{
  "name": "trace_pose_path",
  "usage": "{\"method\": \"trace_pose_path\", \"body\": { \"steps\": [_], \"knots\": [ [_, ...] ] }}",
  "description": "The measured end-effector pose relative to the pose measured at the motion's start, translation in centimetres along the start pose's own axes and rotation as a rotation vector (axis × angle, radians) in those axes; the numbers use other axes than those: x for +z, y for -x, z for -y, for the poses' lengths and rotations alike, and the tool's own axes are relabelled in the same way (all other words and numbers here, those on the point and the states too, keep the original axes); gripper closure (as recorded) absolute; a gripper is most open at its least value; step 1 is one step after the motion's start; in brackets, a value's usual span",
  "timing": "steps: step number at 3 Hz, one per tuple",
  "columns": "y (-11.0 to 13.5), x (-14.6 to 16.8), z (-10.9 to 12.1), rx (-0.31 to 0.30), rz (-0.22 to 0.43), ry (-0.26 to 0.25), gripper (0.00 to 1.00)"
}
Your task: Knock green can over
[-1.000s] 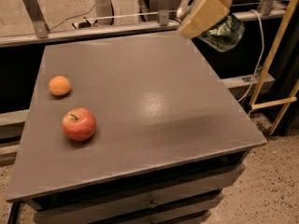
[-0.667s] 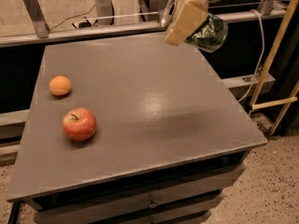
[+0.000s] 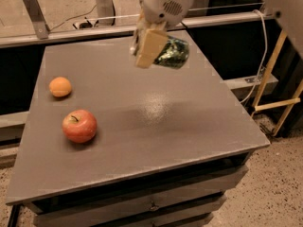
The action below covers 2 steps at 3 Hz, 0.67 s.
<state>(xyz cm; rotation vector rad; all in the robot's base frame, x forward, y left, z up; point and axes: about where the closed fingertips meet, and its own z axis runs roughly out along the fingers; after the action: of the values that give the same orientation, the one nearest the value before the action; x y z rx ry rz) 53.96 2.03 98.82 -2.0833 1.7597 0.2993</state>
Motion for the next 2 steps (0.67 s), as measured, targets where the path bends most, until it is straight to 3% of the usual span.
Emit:
{"method": "trace_pose_path", "body": {
  "steps": [1,2],
  "knots": [
    [0.8,5.6,0.0,-0.058,-0.105,0.084,1.00],
    [-1.0,9.9,-0.2,-0.061,-0.247,0.116,0.80]
  ]
}}
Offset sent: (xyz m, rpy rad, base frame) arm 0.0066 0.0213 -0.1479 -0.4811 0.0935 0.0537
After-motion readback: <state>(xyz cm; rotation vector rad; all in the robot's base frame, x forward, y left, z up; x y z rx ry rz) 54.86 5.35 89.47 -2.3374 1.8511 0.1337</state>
